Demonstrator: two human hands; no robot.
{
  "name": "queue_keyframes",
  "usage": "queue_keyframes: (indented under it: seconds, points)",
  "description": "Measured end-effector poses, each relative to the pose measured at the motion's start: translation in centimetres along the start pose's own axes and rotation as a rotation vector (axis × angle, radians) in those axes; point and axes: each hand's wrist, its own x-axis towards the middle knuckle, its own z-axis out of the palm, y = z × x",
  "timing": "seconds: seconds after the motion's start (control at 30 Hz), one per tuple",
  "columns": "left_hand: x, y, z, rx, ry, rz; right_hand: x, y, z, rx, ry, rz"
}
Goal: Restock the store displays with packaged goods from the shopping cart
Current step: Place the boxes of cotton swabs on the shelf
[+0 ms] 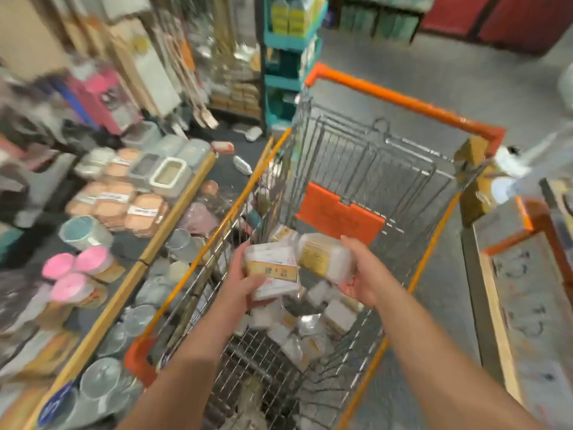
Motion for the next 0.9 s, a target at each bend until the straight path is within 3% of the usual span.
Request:
queue_keyframes:
  seconds: [0.33,0.5,0.63,0.8,0.9]
  points:
    - [-21.7,3.1,2.1,-0.105,0.363,0.386,-18.4,-2.5,4.3,-0.522,-0.348,-0.202]
    - [-30.2,3.9,0.4,-0.049,0.543,0.531,-26.4,-0.9,9.5,-0.582,-0.688,-0.346]
    - [-35.7,4.5,-0.4,-0.014,0.786,0.477,-31.4,1.8,13.0,-0.537,-0.81,-0.381]
    - [-41.4,4.1,-3.5,0.018,1.045,0.424,-36.7,6.5,18.2,-0.772,-0.827,-0.567]
    - [-45.9,3.9,-5.7,0.04,1.144,0.408,-39.4,9.8,20.9,-0.868,-0.911,-0.566]
